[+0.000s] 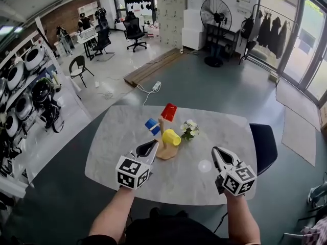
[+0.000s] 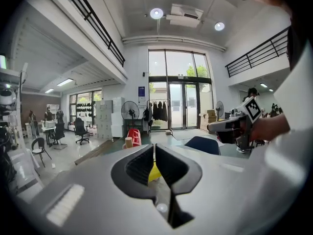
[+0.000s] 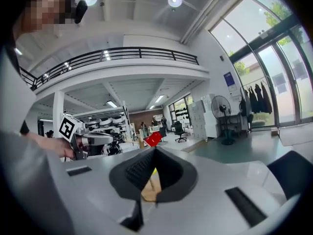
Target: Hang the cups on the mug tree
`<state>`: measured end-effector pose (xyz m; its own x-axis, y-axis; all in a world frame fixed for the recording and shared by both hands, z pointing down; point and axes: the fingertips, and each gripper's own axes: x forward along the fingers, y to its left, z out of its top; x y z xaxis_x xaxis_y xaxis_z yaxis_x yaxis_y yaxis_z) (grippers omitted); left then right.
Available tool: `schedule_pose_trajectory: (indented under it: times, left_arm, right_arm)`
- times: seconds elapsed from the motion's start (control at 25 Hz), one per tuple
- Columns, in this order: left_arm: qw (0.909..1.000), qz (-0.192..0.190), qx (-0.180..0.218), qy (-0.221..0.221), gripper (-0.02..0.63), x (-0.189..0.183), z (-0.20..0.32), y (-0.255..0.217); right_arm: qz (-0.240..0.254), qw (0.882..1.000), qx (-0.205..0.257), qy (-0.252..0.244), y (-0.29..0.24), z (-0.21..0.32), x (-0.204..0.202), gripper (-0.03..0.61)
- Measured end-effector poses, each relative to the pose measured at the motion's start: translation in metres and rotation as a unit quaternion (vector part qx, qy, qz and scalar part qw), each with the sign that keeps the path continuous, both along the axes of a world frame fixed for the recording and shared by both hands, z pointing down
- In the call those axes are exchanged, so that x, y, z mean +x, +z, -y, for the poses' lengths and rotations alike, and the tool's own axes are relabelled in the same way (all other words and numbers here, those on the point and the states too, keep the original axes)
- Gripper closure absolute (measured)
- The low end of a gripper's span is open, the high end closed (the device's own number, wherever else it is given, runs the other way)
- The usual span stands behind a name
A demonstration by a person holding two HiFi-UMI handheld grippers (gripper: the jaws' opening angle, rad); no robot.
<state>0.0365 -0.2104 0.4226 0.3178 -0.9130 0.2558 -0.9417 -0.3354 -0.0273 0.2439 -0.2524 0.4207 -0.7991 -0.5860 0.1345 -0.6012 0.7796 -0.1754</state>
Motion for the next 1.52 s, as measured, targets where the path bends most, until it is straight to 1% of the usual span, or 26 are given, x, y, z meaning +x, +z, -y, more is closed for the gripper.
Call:
schedule_pose_trajectory:
  times: [0.12, 0.28, 0.32, 0.36, 0.44, 0.48, 0.52, 0.56, 0.72, 0.76, 0.8, 0.96, 1.04, 1.2, 1.52]
  left_arm:
    - [0.9995, 0.013, 0.028, 0.004, 0.590, -0.007, 0.008, -0.024]
    - [0.9982, 0.017, 0.054, -0.019, 0.592, -0.025, 0.014, -0.037]
    - [0.9980, 0.011, 0.056, -0.026, 0.592, -0.029, 0.015, -0.038]
    - [0.9979, -0.004, 0.058, -0.030, 0.592, -0.032, 0.015, -0.039]
    - [0.9963, -0.051, 0.060, -0.036, 0.594, -0.038, 0.013, -0.042]
    - [0.9952, -0.066, 0.060, -0.038, 0.595, -0.041, 0.011, -0.042]
    - [0.9951, -0.067, 0.061, -0.041, 0.595, -0.045, 0.010, -0.041]
    - [0.9957, -0.056, 0.060, -0.044, 0.595, -0.049, 0.009, -0.038]
    - [0.9961, 0.018, 0.060, -0.062, 0.595, -0.063, 0.002, -0.023]
    - [0.9960, 0.025, 0.059, -0.063, 0.595, -0.064, 0.000, -0.020]
    - [0.9961, 0.023, 0.058, -0.063, 0.595, -0.064, -0.003, -0.018]
    - [0.9960, -0.019, 0.049, -0.072, 0.595, -0.070, -0.004, -0.011]
    - [0.9957, -0.028, 0.047, -0.074, 0.595, -0.073, -0.005, -0.011]
    - [0.9959, -0.031, 0.044, -0.074, 0.595, -0.074, -0.007, -0.011]
    - [0.9968, -0.018, 0.046, -0.063, 0.595, -0.073, -0.009, -0.019]
  right_arm:
    - [0.020, 0.999, 0.026, 0.011, -0.032, 0.012, -0.012, 0.566]
    - [0.039, 0.997, 0.055, 0.030, -0.061, 0.017, -0.029, 0.566]
    - [0.041, 0.997, 0.061, 0.031, -0.065, 0.016, -0.033, 0.566]
    - [0.042, 0.996, 0.067, 0.029, -0.068, 0.015, -0.036, 0.566]
    - [0.042, 0.996, 0.075, 0.026, -0.070, 0.012, -0.043, 0.566]
    - [0.041, 0.996, 0.075, 0.025, -0.068, 0.010, -0.046, 0.566]
    - [0.039, 0.996, 0.074, 0.025, -0.065, 0.009, -0.049, 0.566]
    - [0.037, 0.996, 0.072, 0.027, -0.061, 0.008, -0.051, 0.566]
    - [0.029, 0.996, 0.067, 0.041, -0.050, 0.004, -0.052, 0.566]
    - [0.027, 0.996, 0.068, 0.045, -0.048, 0.003, -0.050, 0.566]
    - [0.026, 0.996, 0.069, 0.049, -0.047, 0.001, -0.048, 0.566]
    - [0.018, 0.996, 0.069, 0.052, -0.046, 0.001, -0.043, 0.566]
    - [0.010, 0.996, 0.072, 0.050, -0.048, 0.000, -0.045, 0.566]
    - [-0.009, 0.996, 0.079, 0.050, -0.048, -0.004, -0.048, 0.568]
    - [0.001, 0.996, 0.079, 0.042, -0.053, -0.006, -0.052, 0.568]
